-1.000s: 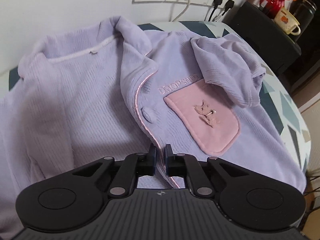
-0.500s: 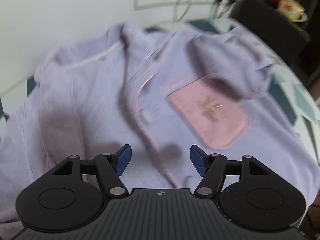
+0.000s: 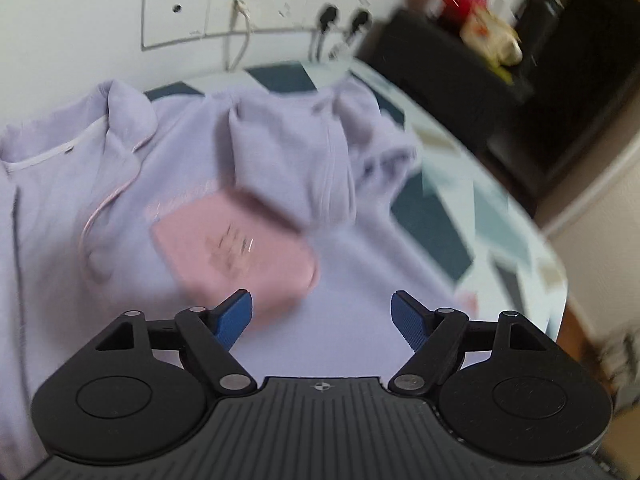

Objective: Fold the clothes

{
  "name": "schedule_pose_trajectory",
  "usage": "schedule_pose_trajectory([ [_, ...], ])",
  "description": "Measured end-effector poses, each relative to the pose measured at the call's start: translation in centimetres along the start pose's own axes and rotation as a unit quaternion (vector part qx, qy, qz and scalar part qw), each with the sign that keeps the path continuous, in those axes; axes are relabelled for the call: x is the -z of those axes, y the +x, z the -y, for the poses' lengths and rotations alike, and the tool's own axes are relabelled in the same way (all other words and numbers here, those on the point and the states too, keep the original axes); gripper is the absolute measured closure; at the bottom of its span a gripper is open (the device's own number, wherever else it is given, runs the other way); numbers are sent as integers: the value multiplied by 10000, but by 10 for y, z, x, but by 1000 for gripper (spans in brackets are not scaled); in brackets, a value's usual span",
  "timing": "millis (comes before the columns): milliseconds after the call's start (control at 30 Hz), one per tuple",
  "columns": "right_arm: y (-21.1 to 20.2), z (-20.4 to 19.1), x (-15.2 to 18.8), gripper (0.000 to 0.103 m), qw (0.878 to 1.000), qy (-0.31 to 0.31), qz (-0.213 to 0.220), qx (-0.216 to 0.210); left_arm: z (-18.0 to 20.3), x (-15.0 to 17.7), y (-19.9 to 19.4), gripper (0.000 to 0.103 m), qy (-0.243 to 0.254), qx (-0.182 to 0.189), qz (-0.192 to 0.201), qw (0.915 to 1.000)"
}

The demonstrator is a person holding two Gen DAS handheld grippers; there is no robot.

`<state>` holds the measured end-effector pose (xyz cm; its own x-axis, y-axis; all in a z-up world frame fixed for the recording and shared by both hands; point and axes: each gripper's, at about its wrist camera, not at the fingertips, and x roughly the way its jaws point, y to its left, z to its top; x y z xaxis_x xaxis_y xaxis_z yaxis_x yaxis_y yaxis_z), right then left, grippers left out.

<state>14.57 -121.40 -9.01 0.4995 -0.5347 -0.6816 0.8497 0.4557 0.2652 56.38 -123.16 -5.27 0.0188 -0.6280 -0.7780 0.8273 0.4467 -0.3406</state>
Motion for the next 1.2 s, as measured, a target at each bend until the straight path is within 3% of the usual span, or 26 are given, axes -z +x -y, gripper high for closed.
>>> schedule_pose_trajectory([
  [133,24,20,-14,38,9995,242,136,136,15,-41,21,25,-174,-39,180,9997],
  [267,40,39,-24,38,9987,500,101,39,62,-79,58,35,661,-87,-192,9976],
  [333,46,45,-28,38,9987,500,35,-52,95,-87,82,39,1399,-360,-452,9885],
  [433,51,50,-32,38,9989,368,-132,-250,136,-85,121,39,2340,-883,-753,9653],
  [533,57,56,-31,38,9976,360,-221,-554,153,-82,156,43,2699,-1365,-1015,9478],
  [567,61,60,-31,38,9963,433,-270,-689,154,-81,163,49,2740,-1441,-1036,9452],
  [600,62,62,-30,38,9951,525,-320,-780,155,-82,168,65,2728,-1489,-1051,9447],
  [667,64,68,-28,38,9924,670,-354,-974,150,-83,174,96,2530,-1369,-1096,9514],
  [833,72,75,-24,38,9885,693,-412,-1278,146,-83,175,97,2346,-1266,-921,9594],
  [1033,85,89,-16,37,9786,1073,-669,-1621,124,-103,163,98,1205,-1034,-475,9862],
  [1100,87,93,-12,51,9715,1191,-806,-1883,118,-106,165,98,905,-999,-368,9902],
  [1133,88,94,-11,82,9673,1220,-883,-2039,118,-106,165,98,799,-1003,-291,9913],
  [1167,86,94,-11,95,9634,1249,-920,-2186,117,-106,163,99,696,-1006,-166,9924],
  [1200,80,92,-12,96,9654,1187,-877,-2148,117,-106,160,99,586,-1015,-1,9931],
])
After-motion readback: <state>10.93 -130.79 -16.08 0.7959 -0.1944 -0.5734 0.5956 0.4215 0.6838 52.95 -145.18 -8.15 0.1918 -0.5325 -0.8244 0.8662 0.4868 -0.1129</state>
